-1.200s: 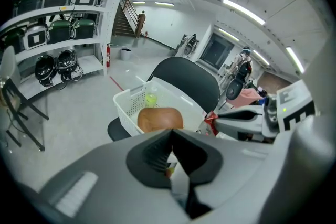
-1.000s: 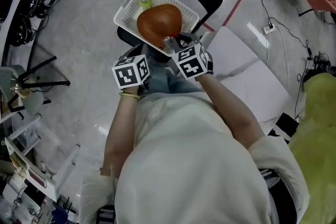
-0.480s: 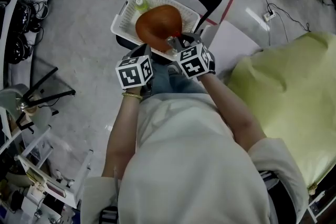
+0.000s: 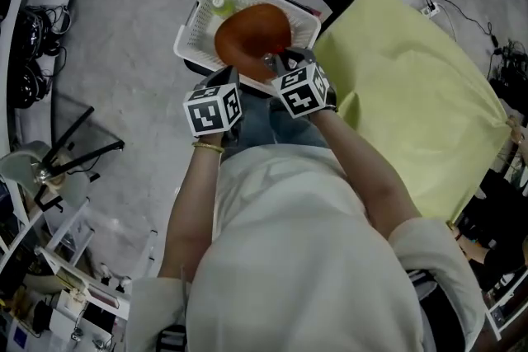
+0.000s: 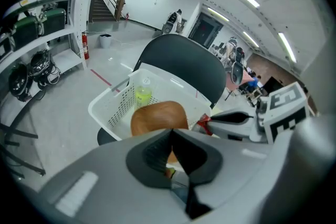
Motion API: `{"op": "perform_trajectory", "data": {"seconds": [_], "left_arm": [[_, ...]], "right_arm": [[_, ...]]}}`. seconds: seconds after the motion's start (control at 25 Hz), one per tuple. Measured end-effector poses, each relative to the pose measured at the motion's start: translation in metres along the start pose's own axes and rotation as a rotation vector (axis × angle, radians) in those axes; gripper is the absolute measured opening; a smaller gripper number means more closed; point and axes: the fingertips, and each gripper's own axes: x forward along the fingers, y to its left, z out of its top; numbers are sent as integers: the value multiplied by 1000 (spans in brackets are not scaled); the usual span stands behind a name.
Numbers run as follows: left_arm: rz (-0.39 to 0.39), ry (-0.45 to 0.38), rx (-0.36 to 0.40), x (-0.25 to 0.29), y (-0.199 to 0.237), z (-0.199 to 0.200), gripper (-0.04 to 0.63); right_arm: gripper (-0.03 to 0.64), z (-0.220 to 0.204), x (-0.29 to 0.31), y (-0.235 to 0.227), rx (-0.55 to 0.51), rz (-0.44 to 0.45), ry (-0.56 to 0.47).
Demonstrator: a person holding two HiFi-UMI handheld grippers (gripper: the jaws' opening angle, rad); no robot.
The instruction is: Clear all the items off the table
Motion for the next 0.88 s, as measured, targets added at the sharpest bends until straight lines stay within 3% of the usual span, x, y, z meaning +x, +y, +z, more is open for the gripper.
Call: {"op": "perform_trajectory", "data": {"seconds": [0.08,0.2,0.88], "left_arm": [[-2,8,4,4,1,4,9],[-6,18,15,10,0,9,9],[-22,22,25,21,-6,21,9]], "right_arm": [[52,0,7,-2,7,-4,11],[132,1,13,-5,26,9,20],[130,-1,11,-10,47,9,25]]}}
